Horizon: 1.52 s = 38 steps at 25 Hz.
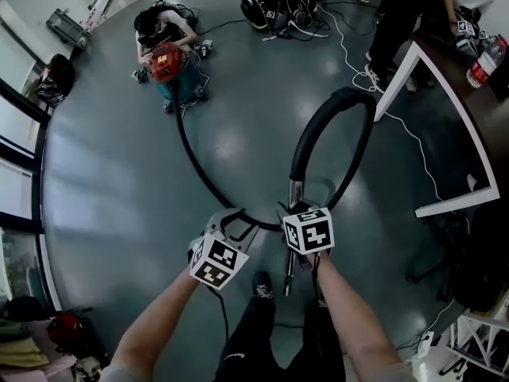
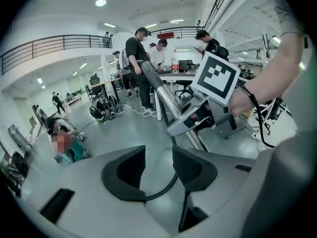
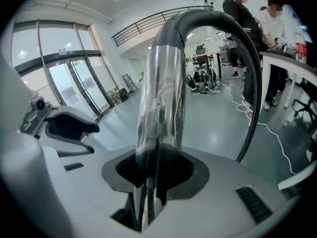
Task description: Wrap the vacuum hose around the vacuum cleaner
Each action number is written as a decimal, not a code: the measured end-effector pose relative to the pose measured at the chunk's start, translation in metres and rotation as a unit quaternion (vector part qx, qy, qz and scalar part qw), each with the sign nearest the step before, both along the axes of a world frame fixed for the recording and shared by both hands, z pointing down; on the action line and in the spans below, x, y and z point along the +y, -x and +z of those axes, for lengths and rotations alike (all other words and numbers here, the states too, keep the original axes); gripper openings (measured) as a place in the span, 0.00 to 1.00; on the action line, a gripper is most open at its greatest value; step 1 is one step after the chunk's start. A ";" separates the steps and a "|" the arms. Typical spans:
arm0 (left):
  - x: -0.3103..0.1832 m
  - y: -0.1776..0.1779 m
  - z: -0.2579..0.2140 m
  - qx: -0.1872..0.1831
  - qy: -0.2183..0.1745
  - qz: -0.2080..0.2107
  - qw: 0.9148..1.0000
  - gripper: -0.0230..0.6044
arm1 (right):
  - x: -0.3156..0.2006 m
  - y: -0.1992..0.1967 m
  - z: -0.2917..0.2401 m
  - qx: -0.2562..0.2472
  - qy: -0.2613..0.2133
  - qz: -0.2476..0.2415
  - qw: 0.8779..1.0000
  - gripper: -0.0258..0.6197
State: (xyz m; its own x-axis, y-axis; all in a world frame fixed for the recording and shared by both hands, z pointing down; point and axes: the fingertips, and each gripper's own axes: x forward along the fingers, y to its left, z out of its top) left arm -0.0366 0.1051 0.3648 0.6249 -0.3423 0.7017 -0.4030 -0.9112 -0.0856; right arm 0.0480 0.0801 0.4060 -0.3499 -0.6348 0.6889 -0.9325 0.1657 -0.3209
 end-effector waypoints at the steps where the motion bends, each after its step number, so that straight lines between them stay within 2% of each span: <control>1: -0.004 -0.004 -0.006 -0.002 -0.011 0.009 1.000 0.32 | 0.003 -0.001 -0.003 0.001 0.001 -0.014 1.000 0.23; 4: -0.015 -0.015 -0.016 -0.016 -0.043 0.035 0.998 0.32 | 0.014 -0.007 -0.012 0.002 0.002 -0.051 0.999 0.23; 8: -0.039 -0.013 -0.024 -0.030 -0.071 0.034 0.996 0.32 | 0.026 -0.006 -0.019 0.005 0.009 -0.099 0.995 0.23; 11: -0.059 -0.019 -0.048 -0.024 -0.099 0.031 0.994 0.32 | 0.032 -0.004 -0.020 0.024 0.019 -0.143 0.989 0.23; 14: -0.065 -0.024 -0.076 -0.018 -0.128 0.047 0.990 0.32 | 0.040 0.007 -0.022 0.053 0.028 -0.193 0.979 0.23; 22: -0.058 -0.010 -0.137 -0.022 -0.183 0.075 0.980 0.32 | 0.055 0.029 -0.031 0.121 0.048 -0.325 0.937 0.23; 27: -0.044 0.000 -0.156 -0.045 -0.190 0.127 0.972 0.47 | 0.065 0.041 -0.039 0.154 0.051 -0.386 0.908 0.23; 30: -0.032 0.010 -0.157 -0.085 -0.193 0.182 0.960 0.53 | 0.071 0.053 -0.045 0.179 0.048 -0.418 0.889 0.23; 34: -0.019 0.030 -0.144 -0.159 -0.196 0.249 0.935 0.55 | 0.081 0.067 -0.043 0.214 0.051 -0.453 0.864 0.23; 36: -0.014 0.039 -0.141 -0.173 -0.190 0.261 0.931 0.57 | 0.086 0.072 -0.041 0.230 0.054 -0.468 0.852 0.23; 38: -0.012 0.050 -0.136 -0.174 -0.179 0.269 0.930 0.59 | 0.089 0.077 -0.039 0.245 0.055 -0.480 0.841 0.23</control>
State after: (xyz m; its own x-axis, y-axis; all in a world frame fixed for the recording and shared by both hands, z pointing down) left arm -0.0870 0.0934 0.2287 0.5300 -0.2964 0.7945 0.2119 -0.8609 -0.4625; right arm -0.0288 0.1696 0.3668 -0.3221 -0.1445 0.9356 -0.4112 0.9116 -0.0008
